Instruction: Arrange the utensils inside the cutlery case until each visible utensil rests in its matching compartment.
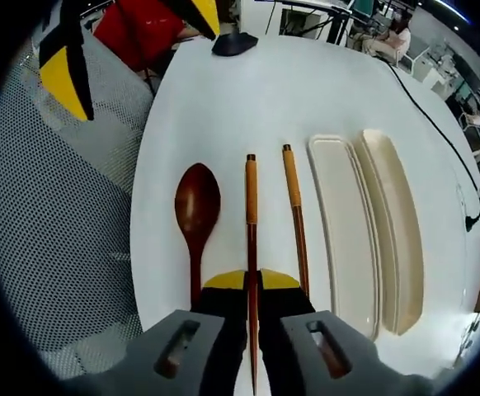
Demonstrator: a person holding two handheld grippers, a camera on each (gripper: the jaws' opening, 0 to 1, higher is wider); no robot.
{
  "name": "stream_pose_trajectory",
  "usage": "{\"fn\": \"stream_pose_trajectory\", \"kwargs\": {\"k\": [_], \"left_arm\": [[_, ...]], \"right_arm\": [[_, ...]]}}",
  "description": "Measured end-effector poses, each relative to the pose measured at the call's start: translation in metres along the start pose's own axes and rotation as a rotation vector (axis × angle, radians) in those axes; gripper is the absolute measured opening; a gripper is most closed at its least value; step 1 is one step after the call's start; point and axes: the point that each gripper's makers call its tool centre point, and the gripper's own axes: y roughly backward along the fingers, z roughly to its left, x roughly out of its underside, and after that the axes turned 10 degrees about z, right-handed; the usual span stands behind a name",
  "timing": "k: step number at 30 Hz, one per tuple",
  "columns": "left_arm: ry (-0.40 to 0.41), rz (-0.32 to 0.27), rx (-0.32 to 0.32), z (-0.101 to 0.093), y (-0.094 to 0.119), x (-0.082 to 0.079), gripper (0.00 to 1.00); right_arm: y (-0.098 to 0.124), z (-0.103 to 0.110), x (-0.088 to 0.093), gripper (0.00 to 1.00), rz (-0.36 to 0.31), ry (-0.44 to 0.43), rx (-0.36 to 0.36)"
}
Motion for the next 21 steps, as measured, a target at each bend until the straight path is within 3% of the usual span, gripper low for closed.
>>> {"fn": "stream_pose_trajectory", "kwargs": {"k": [12, 21], "left_arm": [[-0.002, 0.0, -0.001, 0.0, 0.0, 0.0, 0.48], [-0.007, 0.0, 0.001, -0.001, 0.001, 0.0, 0.48]], "right_arm": [[0.014, -0.012, -0.002, 0.0, -0.001, 0.023, 0.034], [0.031, -0.035, -0.005, 0.0, -0.029, -0.001, 0.078]]}}
